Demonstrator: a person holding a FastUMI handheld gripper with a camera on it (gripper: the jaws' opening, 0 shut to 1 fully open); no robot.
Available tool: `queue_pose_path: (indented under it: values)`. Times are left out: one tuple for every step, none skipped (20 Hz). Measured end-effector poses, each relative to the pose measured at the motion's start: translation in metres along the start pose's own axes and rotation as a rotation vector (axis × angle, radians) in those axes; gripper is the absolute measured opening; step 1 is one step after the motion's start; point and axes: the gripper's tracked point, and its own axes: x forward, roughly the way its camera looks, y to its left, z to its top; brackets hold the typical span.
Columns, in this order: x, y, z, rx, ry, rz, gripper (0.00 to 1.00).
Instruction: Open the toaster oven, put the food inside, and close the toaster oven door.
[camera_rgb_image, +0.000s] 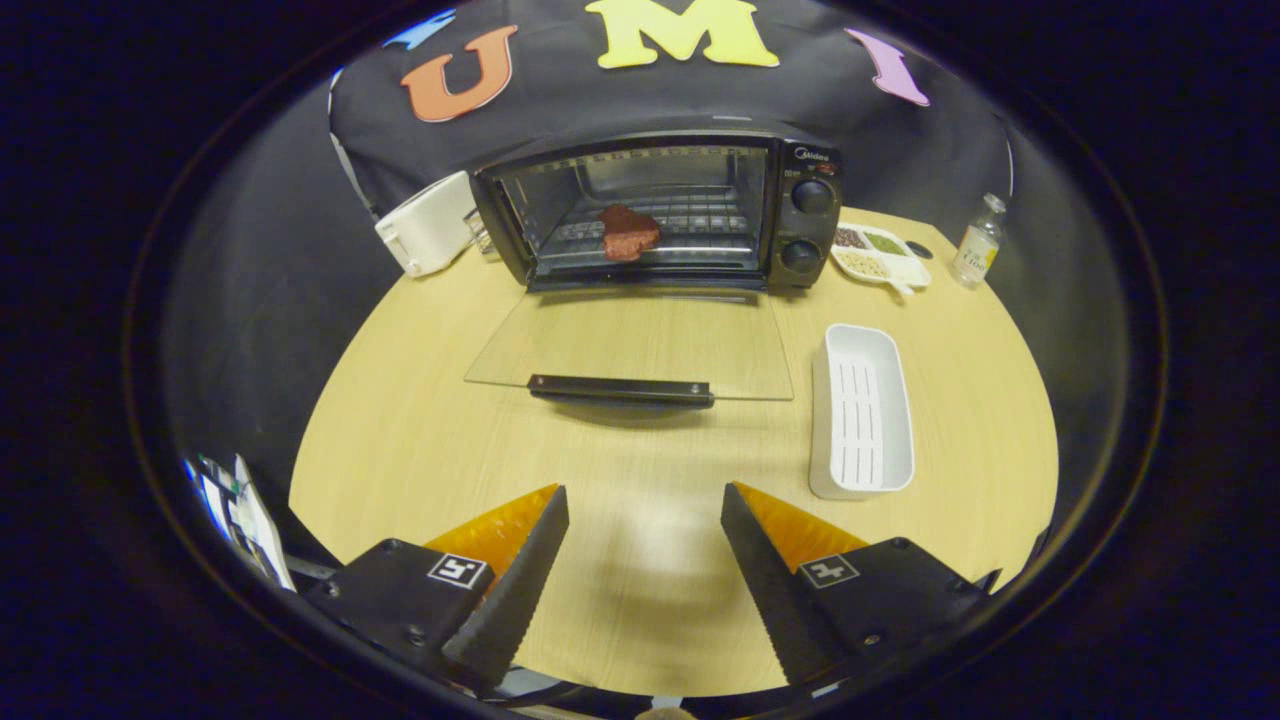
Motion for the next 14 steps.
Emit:
queue_pose_path:
  values:
    - [0.003,0.0,-0.002,0.009,0.01,0.003,0.98]
    - [0.006,0.0,-0.004,0.011,0.017,0.004,0.98]
    - [0.01,0.001,-0.003,0.007,0.022,0.002,0.98]
    - [0.015,0.001,-0.002,0.0,0.028,0.001,0.98]
    - [0.02,0.0,-0.002,-0.007,0.038,0.001,0.98]
    - [0.024,0.002,0.0,-0.008,0.044,0.004,0.98]
    - [0.028,0.004,0.002,-0.011,0.04,0.007,0.98]
    - [0.031,0.004,0.003,-0.016,0.042,0.006,0.98]
    - [0.037,0.005,0.003,-0.022,0.049,0.004,0.98]
    - [0.041,0.006,0.002,-0.017,0.058,0.008,0.98]
    - [0.045,0.007,0.002,-0.013,0.065,0.007,0.98]
    - [0.049,0.007,0.004,-0.011,0.065,0.003,0.98]
    - [0.054,0.007,0.007,-0.011,0.063,0.0,0.98]
    - [0.059,0.007,0.009,-0.011,0.065,-0.005,0.98]
